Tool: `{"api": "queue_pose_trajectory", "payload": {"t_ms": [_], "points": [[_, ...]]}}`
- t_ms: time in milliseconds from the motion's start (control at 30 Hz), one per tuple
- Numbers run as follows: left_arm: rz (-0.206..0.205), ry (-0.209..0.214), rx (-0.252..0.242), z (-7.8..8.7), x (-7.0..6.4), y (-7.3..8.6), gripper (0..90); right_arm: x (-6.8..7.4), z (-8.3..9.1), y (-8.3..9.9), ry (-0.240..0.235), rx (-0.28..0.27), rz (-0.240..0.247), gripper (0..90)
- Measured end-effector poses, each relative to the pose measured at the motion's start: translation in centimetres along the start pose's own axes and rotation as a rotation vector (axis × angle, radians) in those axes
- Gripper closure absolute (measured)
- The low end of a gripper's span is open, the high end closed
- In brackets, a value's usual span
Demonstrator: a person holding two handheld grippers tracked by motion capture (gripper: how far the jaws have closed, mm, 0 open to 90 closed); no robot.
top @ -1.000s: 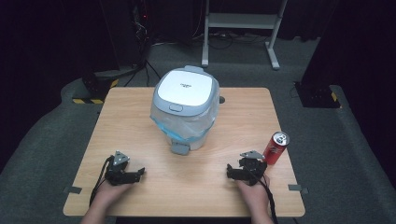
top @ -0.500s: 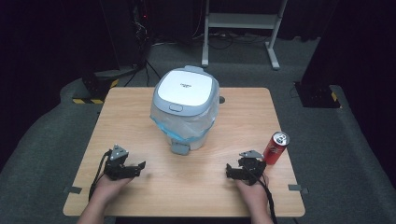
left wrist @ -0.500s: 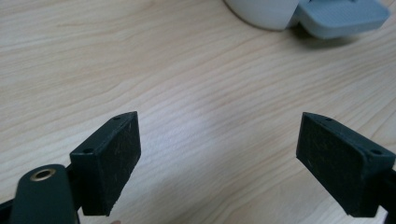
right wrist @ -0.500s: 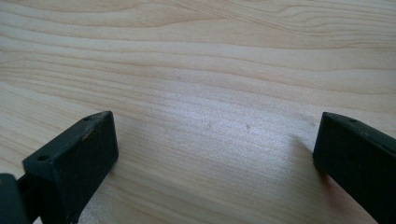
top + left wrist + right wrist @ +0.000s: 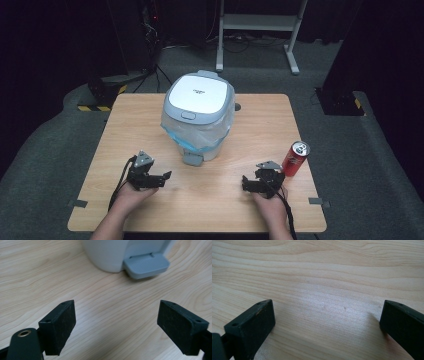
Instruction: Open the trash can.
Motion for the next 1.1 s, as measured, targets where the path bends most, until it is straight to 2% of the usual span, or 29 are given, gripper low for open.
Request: {"api": "queue_pose_trajectory", "payload": {"t_ms": [67, 133, 233, 333, 533, 667, 767, 867, 933, 1100], "points": [[-0.016, 0.01, -0.02, -0.1, -0.5, -0.4, 18.6, 0.0, 0.0, 0.0, 0.001, 0.0, -0.001, 0.0], [-0.007, 0.018, -0.033, -0.4, -0.7, -0.6, 22.1, 0.0, 0.0, 0.0, 0.001, 0.0, -0.001, 0.0], [-0.017, 0.027, -0.029, -1.0, -1.2, -0.5, 28.2, 0.0, 0.0, 0.0, 0.001, 0.0, -0.001, 0.0], [-0.04, 0.027, -0.037, -1.3, -1.9, -0.5, 37.4, 0.1, 0.0, 0.0, 0.004, 0.0, -0.003, 0.0], [-0.054, 0.032, -0.096, -2.0, -3.0, -0.9, 58.6, 0.1, 0.0, 0.0, 0.001, -0.001, 0.003, 0.0], [-0.062, 0.048, -0.095, -2.4, -3.6, -1.2, 68.7, 0.1, 0.0, 0.0, 0.001, -0.001, 0.002, 0.0], [-0.073, 0.054, -0.099, -2.9, -4.0, -1.4, 73.6, 0.1, -0.1, -0.1, -0.005, -0.001, 0.002, 0.0], [-0.056, 0.045, -0.132, -3.3, -4.4, -1.7, 74.2, 0.1, -0.1, -0.1, -0.005, -0.001, 0.002, 0.0], [-0.061, 0.032, -0.148, -3.5, -4.7, -1.9, 74.8, 0.1, -0.1, -0.1, -0.005, -0.001, 0.002, 0.0], [-0.056, 0.033, -0.145, -4.2, -5.1, -2.1, 79.8, 0.1, -0.1, 0.0, -0.005, -0.001, 0.002, 0.0]]}}
Point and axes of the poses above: each handheld gripper's, and its own axes: z roughly backward along the jaws, y roughly out of its underside, x roughly to its left, the point moved 1 cm from there along -z, roughly forward along the jaws, and after that the axes turned 9 degrees about -x, right-handed, at the moved point
